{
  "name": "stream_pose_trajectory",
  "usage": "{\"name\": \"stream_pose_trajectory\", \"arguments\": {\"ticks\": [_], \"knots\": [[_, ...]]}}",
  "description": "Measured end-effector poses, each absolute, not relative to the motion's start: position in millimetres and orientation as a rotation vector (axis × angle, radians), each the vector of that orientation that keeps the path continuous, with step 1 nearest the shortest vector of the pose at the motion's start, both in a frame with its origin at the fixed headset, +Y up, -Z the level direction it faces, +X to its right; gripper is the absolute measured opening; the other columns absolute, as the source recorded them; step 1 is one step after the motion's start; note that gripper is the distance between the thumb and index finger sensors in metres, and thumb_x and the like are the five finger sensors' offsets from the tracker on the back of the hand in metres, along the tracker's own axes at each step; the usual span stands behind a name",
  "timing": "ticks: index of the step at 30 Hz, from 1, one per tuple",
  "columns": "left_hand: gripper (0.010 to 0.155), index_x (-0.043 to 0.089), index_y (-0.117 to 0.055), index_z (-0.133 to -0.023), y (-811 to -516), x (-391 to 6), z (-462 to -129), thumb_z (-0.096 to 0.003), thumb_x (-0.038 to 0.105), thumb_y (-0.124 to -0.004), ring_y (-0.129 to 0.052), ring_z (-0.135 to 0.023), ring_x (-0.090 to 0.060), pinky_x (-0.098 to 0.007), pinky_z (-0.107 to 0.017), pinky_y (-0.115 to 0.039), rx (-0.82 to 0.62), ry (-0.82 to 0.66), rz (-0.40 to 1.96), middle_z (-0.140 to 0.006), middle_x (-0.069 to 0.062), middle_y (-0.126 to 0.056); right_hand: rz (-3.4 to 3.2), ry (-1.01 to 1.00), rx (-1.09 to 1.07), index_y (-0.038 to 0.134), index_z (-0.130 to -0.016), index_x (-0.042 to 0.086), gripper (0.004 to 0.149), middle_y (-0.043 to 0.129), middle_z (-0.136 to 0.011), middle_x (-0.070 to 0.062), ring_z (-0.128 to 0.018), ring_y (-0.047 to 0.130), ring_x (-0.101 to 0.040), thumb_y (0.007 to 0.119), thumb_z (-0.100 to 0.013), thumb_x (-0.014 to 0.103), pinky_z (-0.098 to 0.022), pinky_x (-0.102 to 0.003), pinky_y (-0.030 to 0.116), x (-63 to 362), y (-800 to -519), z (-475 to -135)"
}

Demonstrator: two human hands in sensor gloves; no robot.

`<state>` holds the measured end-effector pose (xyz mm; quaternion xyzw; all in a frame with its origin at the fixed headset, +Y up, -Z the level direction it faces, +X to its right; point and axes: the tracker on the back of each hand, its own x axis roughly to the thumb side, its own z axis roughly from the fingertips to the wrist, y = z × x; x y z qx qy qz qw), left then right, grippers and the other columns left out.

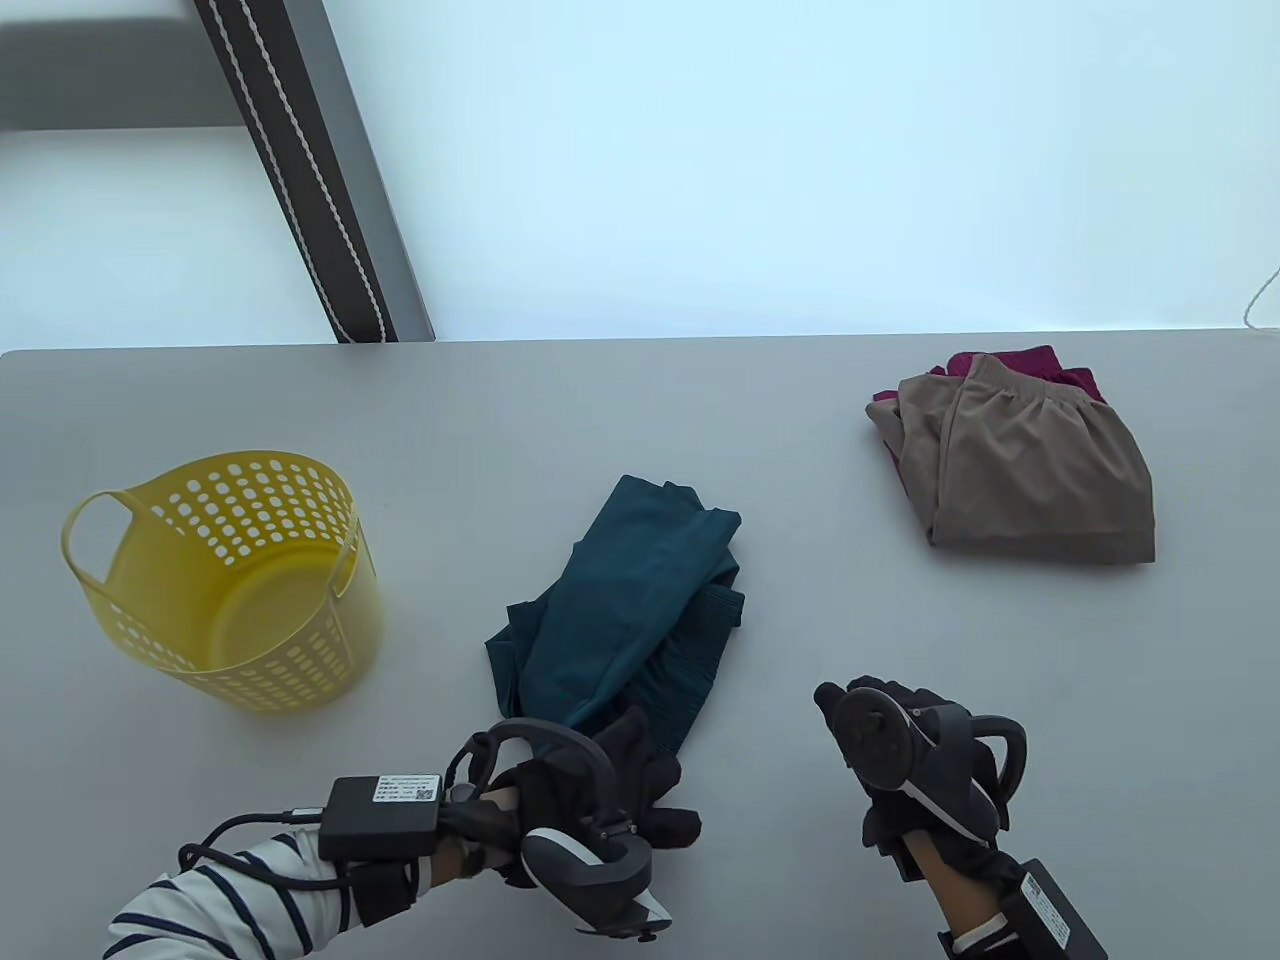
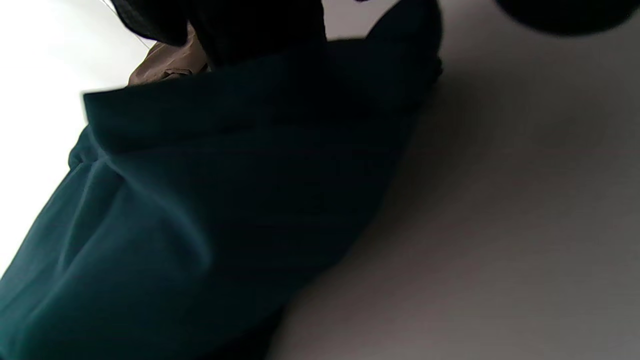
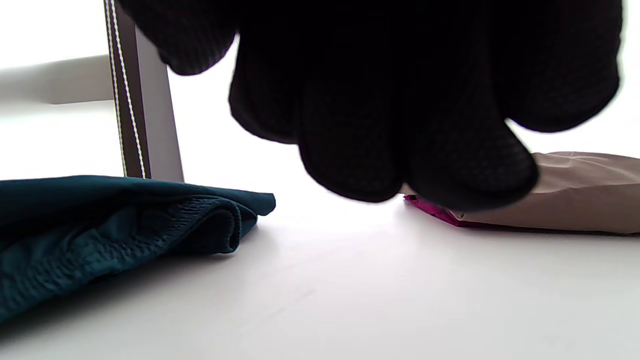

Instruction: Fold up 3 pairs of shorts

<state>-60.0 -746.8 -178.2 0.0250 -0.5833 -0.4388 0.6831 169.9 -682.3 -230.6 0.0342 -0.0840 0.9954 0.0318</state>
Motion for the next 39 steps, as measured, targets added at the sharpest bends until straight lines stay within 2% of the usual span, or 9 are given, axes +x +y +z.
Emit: {"name": "stream_pose_trajectory", "arguments": {"ticks": [5, 9, 14, 17, 20, 22, 31, 36, 39], "knots": [[0.048, 0.046, -0.067, -0.084, -743, -47, -189, -0.0365, 0.052, -0.070, -0.108, -0.061, 0.004, -0.039, -0.069, -0.081, 0.247, -1.285, -0.864, -0.074, 0.025, -0.095, 3.086, -0.104, 0.254, 0.080, -0.076, 0.013, 0.042, 0.092, -0.071, -0.014, -0.062, 0.097, -0.040, 0.069, -0.047, 0.043, -0.045, -0.054, 0.077, 165, -688, -233], [0.045, 0.043, -0.070, -0.084, -691, -36, -209, -0.0393, 0.050, -0.067, -0.110, -0.055, 0.003, -0.037, -0.067, -0.083, 0.258, -1.156, -0.535, -0.069, 0.023, -0.098, 3.033, 0.276, 0.680, 0.034, -0.106, 0.012, 0.085, 0.049, -0.109, -0.019, -0.094, 0.059, -0.054, 0.072, -0.042, 0.052, -0.062, -0.064, 0.057, 143, -707, -231], [0.044, 0.043, -0.069, -0.085, -607, -35, -233, -0.0411, 0.049, -0.067, -0.109, -0.056, 0.003, -0.037, -0.067, -0.083, 0.367, -1.006, -0.195, -0.070, 0.023, -0.098, 2.784, 0.256, 0.676, 0.000, -0.106, 0.018, 0.112, 0.012, -0.113, -0.027, -0.098, 0.023, -0.064, 0.071, -0.035, 0.067, -0.065, -0.071, 0.037, 124, -700, -241], [0.043, 0.044, -0.069, -0.084, -568, -45, -246, -0.0409, 0.048, -0.068, -0.110, -0.057, 0.003, -0.037, -0.068, -0.083, 0.475, -0.919, -0.106, -0.070, 0.024, -0.098, 2.615, 0.148, 0.499, 0.033, -0.106, 0.024, 0.091, 0.035, -0.114, -0.020, -0.098, 0.032, -0.063, 0.074, -0.036, 0.064, -0.063, -0.072, 0.040, 127, -690, -259], [0.042, 0.046, -0.068, -0.083, -525, -70, -259, -0.0411, 0.049, -0.067, -0.108, -0.060, 0.004, -0.038, -0.069, -0.082, 0.574, -0.799, 0.016, -0.072, 0.025, -0.096, 2.585, 0.191, 0.388, 0.076, -0.083, 0.025, 0.051, 0.082, -0.094, -0.007, -0.093, 0.070, -0.052, 0.081, -0.039, 0.051, -0.060, -0.071, 0.052, 135, -690, -281], [0.042, 0.047, -0.068, -0.083, -505, -88, -264, -0.0412, 0.049, -0.068, -0.107, -0.063, 0.002, -0.039, -0.071, -0.080, 0.609, -0.744, 0.097, -0.074, 0.025, -0.095, 2.595, 0.244, 0.413, 0.081, -0.077, 0.027, 0.042, 0.092, -0.082, -0.002, -0.084, 0.088, -0.042, 0.083, -0.039, 0.047, -0.059, -0.066, 0.061, 142, -687, -290], [0.043, 0.044, -0.064, -0.088, -443, -171, -268, -0.0445, 0.048, -0.065, -0.095, -0.079, -0.009, -0.048, -0.074, -0.071, 0.766, -0.417, 0.124, -0.076, 0.023, -0.091, 2.304, -0.290, 0.334, 0.081, -0.085, 0.025, 0.044, 0.095, -0.078, -0.005, -0.075, 0.095, -0.038, 0.084, -0.042, 0.034, -0.057, -0.059, 0.070, 196, -543, -292], [0.062, 0.032, -0.054, -0.103, -410, -197, -250, -0.0439, 0.048, -0.063, -0.094, -0.085, -0.014, -0.053, -0.074, -0.071, 0.718, -0.486, 0.074, -0.077, 0.021, -0.090, 2.165, -0.534, 0.535, 0.077, -0.089, 0.024, 0.046, 0.096, -0.078, -0.004, -0.077, 0.095, -0.035, 0.081, -0.045, 0.035, -0.060, -0.058, 0.070, 210, -449, -249], [0.056, 0.034, -0.063, -0.099, -390, -203, -233, -0.0442, 0.047, -0.063, -0.094, -0.086, -0.015, -0.054, -0.073, -0.072, 0.686, -0.551, 0.070, -0.076, 0.020, -0.092, 2.333, -0.554, 0.652, 0.077, -0.090, 0.019, 0.046, 0.097, -0.078, -0.006, -0.075, 0.096, -0.036, 0.078, -0.047, 0.036, -0.058, -0.058, 0.071, 206, -412, -222]]}}
